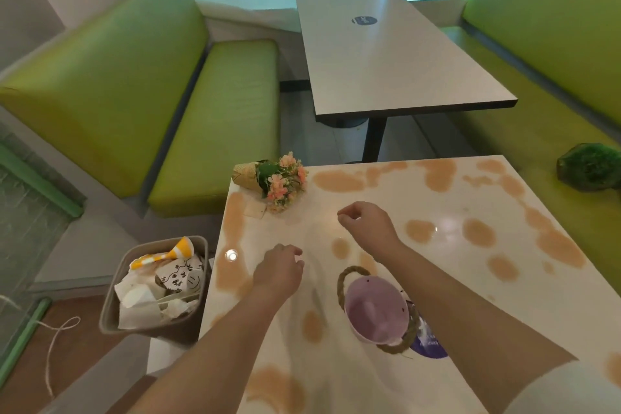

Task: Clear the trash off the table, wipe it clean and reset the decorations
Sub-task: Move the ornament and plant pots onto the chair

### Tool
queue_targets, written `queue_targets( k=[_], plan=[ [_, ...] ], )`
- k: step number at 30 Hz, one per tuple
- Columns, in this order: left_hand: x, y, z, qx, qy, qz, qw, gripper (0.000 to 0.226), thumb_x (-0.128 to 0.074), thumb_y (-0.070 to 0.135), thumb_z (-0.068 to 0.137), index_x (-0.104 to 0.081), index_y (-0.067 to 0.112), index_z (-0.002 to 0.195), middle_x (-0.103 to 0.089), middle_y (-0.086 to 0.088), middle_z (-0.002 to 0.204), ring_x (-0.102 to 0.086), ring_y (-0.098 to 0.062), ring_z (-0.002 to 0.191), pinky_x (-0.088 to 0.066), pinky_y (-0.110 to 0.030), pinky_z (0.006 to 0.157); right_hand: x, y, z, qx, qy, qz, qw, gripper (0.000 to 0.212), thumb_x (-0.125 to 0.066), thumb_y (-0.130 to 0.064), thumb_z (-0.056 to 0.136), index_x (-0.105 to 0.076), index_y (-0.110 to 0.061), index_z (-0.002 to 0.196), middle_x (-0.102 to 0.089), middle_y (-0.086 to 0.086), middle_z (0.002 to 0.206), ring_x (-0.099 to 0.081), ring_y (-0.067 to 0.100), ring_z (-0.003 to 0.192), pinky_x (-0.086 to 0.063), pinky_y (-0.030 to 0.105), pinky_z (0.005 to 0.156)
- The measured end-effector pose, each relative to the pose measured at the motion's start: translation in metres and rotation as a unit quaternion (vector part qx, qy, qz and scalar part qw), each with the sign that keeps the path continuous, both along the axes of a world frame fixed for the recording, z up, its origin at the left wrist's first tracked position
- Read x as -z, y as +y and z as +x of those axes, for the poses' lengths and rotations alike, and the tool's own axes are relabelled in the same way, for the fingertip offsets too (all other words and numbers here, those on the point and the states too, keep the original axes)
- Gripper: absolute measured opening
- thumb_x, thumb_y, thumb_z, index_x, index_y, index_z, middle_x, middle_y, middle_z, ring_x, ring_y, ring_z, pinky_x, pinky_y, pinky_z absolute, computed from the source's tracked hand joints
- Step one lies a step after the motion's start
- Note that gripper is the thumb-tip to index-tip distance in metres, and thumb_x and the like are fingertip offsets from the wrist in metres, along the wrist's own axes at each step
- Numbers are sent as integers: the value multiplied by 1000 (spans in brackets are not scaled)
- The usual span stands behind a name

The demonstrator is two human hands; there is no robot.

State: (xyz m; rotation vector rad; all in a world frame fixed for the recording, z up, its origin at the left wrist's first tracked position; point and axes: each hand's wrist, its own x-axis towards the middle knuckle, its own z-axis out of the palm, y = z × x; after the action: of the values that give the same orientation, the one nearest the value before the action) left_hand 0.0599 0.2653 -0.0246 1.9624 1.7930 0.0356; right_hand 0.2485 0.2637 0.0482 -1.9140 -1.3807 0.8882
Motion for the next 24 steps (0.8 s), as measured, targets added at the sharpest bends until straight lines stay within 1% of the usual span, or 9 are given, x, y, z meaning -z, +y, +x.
queue_targets(
  k=[2,5,7,8,10,12,15,20,24],
  plan=[
    [4,12,-2,14,27,16,999,41,-44,34,101,-45,25,140,-45,0,139,-40,-21,129,-41,-34,98,-2,21,-11,-22,-6,7,1000,16,-58,-24,94,-70,-18,104,-65,-6,99,-60,14,90,-47,24,60],
    [8,32,-9,18,44,20,999,48,-45,32,101,-36,21,147,-36,-2,147,-33,-23,134,-38,-36,103,-4,51,-29,-61,-20,28,998,16,-59,-25,95,-70,-18,104,-64,-6,96,-61,13,86,-48,22,59],
    [9,44,-16,10,55,6,998,55,-47,33,100,-30,17,150,-31,-4,151,-29,-25,137,-36,-38,106,-4,70,-40,-83,-39,54,994,17,-59,-24,94,-71,-17,104,-65,-4,98,-62,14,84,-53,28,60],
    [9,50,-21,1,58,-3,998,57,-49,33,100,-29,16,150,-30,-5,152,-28,-26,138,-35,-39,107,-4,79,-45,-92,-51,64,992,17,-59,-24,94,-71,-17,105,-65,-3,100,-61,14,85,-52,28,61],
    [10,62,-30,-9,71,-14,997,59,-53,33,98,-30,12,148,-31,-7,151,-29,-27,137,-35,-39,107,-2,99,-57,-118,-76,82,987,20,-60,-25,93,-71,-16,107,-62,-1,103,-58,14,90,-45,24,64],
    [14,73,-38,-8,87,-14,996,62,-58,35,95,-32,10,146,-32,-7,150,-30,-27,135,-34,-38,107,0,120,-70,-146,-104,101,979,21,-61,-24,93,-72,-16,109,-57,-1,102,-56,15,95,-42,24,73],
    [19,82,-42,11,107,3,994,65,-62,37,92,-34,10,143,-31,-8,150,-30,-27,134,-33,-35,108,4,148,-86,-169,-130,125,969,23,-60,-22,93,-71,-14,112,-56,1,107,-55,17,104,-50,32,88],
    [34,88,-43,31,139,39,989,63,-59,42,91,-37,9,140,-34,-8,147,-34,-25,132,-33,-31,106,16,190,-113,-233,-258,137,928,30,-56,-26,96,-65,-18,123,-55,5,117,-42,23,119,-46,45,97],
    [37,93,-43,24,134,41,990,56,-59,38,90,-41,8,134,-40,-10,138,-37,-27,124,-32,-30,100,28,221,-134,-291,-345,56,891,40,-59,-29,94,-57,-13,130,-49,8,130,-41,24,124,-43,51,101]
  ],
)
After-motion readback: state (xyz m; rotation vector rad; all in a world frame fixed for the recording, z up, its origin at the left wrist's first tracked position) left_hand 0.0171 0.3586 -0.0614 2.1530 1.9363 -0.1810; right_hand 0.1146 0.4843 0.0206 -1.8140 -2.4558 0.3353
